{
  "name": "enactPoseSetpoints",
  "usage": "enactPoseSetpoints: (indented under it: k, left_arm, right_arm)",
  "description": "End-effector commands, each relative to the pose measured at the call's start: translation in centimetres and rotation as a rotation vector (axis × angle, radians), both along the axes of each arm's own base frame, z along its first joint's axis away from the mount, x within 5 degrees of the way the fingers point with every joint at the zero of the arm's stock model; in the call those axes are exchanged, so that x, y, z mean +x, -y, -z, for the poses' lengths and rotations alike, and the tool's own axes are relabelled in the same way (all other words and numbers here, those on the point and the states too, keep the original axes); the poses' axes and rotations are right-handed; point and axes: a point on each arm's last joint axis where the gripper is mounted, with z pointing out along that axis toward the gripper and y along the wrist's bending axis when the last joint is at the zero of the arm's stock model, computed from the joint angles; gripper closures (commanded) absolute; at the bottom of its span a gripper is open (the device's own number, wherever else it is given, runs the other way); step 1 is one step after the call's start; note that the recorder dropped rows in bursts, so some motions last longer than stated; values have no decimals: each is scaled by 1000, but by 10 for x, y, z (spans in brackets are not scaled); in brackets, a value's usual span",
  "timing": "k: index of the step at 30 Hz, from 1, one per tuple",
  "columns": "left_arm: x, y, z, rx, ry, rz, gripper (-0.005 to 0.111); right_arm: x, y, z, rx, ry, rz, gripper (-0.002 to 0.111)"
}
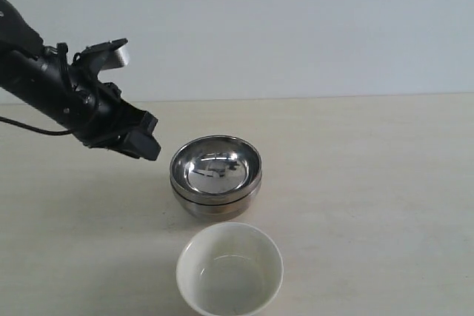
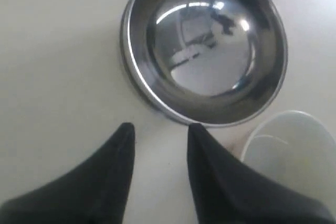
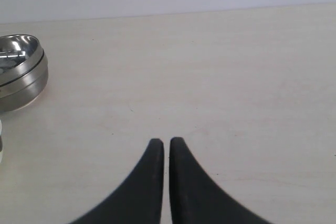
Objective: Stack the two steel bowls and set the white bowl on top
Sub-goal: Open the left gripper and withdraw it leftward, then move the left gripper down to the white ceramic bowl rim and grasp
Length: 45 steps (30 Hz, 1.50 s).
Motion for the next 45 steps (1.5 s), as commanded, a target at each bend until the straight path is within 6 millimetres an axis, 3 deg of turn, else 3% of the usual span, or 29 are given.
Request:
enactPoseSetpoints:
  k: [1,13,24,34,45]
  left_arm:
    - [-10,-4,14,22,-9,-23,74]
    - [-43,-9,60,5,-137,-55,74]
    - [-71,-10,85,-54,-179,-14,74]
    - [-69,-7,85,-80,-170,-54,74]
    - [-82,21,77,-203,-191,82,74]
  right_arm:
    - [1,1,-1,-7,10,7,108]
    - [1,1,-1,-7,10,7,108]
    - [1,1,-1,-7,10,7,108]
    - [1,1,-1,-7,10,7,108]
    - [1,1,-1,-7,10,7,108]
